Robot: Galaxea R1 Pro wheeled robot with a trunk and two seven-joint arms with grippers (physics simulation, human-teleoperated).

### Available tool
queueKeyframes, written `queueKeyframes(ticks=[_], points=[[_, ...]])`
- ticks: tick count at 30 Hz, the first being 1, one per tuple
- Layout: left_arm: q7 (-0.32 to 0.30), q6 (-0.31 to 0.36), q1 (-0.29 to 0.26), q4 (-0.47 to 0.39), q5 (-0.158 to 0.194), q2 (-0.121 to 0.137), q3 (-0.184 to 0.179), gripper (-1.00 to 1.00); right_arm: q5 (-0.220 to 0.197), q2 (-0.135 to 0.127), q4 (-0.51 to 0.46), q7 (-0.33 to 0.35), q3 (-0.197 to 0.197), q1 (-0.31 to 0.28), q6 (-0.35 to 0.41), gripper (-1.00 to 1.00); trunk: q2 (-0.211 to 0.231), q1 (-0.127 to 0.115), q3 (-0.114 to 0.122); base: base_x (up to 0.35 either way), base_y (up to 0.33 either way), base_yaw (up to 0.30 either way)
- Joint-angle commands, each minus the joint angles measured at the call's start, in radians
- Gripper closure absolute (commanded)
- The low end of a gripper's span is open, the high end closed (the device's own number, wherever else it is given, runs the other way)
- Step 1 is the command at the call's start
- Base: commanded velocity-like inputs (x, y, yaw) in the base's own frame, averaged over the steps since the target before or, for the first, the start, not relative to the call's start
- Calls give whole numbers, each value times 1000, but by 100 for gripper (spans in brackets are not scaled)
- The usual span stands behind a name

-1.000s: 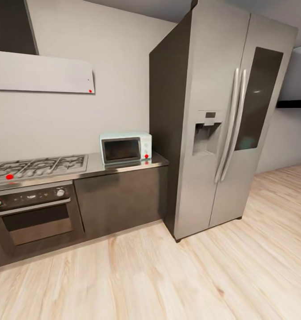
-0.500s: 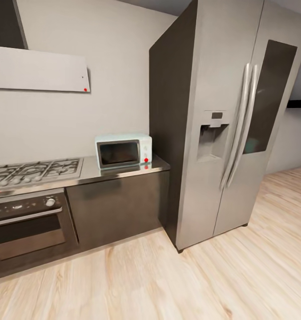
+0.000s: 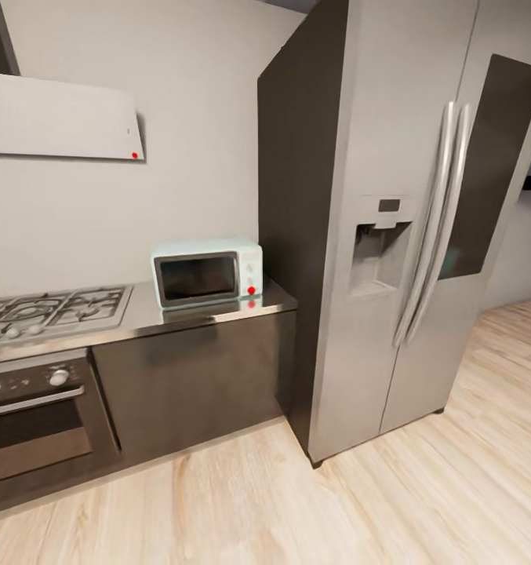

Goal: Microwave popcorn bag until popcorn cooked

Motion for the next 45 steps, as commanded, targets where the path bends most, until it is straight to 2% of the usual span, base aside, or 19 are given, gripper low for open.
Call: queueKeyframes(ticks=[1,13,45], points=[[0,2,0,-2,7,0,1,-100,-4,0,2,0,-1,-1,-5,-100,0,1,-1,303,-187,0],[0,1,0,-4,6,0,3,-100,-5,0,2,0,-2,-1,-7,-100,0,1,-1,286,-155,37],[1,1,0,-14,6,-5,5,-100,-5,-1,2,0,-2,-1,-7,-100,0,1,-1,6,-2,267]])
